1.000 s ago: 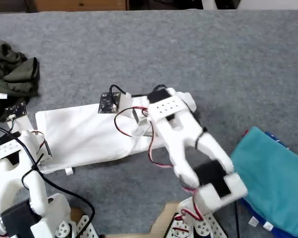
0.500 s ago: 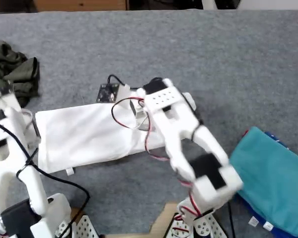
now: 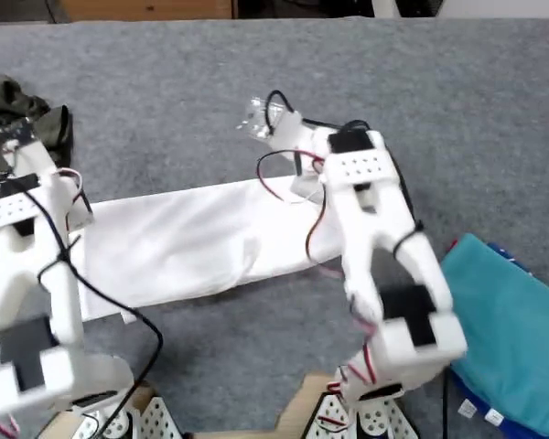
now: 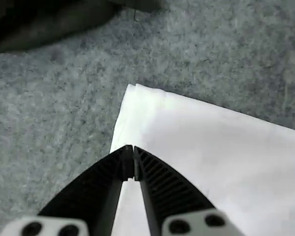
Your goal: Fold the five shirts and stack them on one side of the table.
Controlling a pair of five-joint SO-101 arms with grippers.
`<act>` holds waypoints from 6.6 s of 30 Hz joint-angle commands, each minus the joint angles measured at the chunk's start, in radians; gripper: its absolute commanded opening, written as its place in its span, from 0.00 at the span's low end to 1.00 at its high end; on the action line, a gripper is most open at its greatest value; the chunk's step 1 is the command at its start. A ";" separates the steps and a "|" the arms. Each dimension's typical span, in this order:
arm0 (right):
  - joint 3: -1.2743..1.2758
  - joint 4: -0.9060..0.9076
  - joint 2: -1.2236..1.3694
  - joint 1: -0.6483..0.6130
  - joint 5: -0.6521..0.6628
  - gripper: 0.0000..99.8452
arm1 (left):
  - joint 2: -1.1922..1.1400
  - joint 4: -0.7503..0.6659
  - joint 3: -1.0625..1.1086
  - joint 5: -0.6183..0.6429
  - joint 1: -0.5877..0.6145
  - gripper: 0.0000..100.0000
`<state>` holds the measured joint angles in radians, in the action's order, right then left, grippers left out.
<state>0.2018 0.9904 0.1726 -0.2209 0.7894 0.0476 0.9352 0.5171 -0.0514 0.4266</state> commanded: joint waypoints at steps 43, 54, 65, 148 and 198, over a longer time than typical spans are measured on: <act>-0.306 -0.161 0.153 0.410 -0.204 0.01 | -0.117 0.282 -0.175 -0.235 0.213 0.17; -0.344 -0.195 0.283 0.398 -0.195 0.01 | -0.151 0.364 -0.219 -0.242 0.207 0.20; -0.414 -0.190 0.357 0.398 -0.195 0.01 | -0.162 0.226 -0.172 -0.157 0.176 0.20; -0.417 -0.224 0.366 0.414 -0.195 0.01 | -0.447 0.505 -0.588 -0.304 0.121 0.20; -0.553 -0.288 0.309 0.771 -0.669 0.01 | -0.707 0.825 -1.120 -0.229 -0.353 0.02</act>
<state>-0.3690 0.8401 0.4319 0.5048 0.2371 -0.6797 1.7469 -0.5570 -0.2954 0.1550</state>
